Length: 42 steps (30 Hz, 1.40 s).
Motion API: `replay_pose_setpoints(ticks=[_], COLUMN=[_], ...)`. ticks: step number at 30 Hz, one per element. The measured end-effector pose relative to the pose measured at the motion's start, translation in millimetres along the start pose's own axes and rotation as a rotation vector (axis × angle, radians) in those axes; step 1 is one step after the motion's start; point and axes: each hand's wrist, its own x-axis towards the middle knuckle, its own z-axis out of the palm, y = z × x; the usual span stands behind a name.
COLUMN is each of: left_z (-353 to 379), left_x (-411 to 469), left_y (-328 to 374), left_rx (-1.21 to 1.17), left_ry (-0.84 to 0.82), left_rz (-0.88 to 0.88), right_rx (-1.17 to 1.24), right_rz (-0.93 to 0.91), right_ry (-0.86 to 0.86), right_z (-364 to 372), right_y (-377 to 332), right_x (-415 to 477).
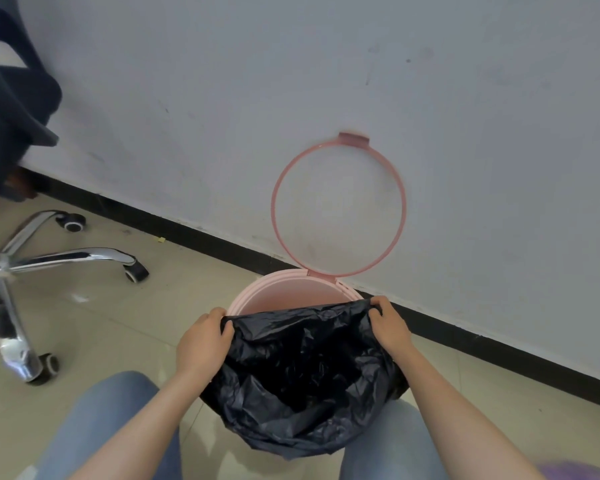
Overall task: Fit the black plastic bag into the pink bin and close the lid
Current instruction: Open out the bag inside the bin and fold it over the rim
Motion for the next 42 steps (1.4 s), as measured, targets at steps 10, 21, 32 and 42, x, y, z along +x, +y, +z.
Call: replay_pose_setpoints(ticks=[10,21,32,42], left_z=[-5.1,-11.9,-18.1,-4.8], left_x=[16.4,2.8,59.5,72.1], left_y=[4.3,-14.1,2.2,-0.6], left_rx=[0.005,-0.163,-0.154,-0.119], left_ry=[0.055,-0.074,0.040,0.024], left_rz=[0.025,-0.030,-0.002,-0.029], right_rx=[0.087,0.003,-0.032,-0.049], right_rz=[0.141,0.023,-0.067,-0.051], right_ry=[-0.113,-0.108,-0.016,-0.006], right_z=[-2.9,10.0,25.2,26.9], right_y=[-3.0,2.0,9.1,10.0], right_x=[5.6,-10.1,-21.1,-20.1])
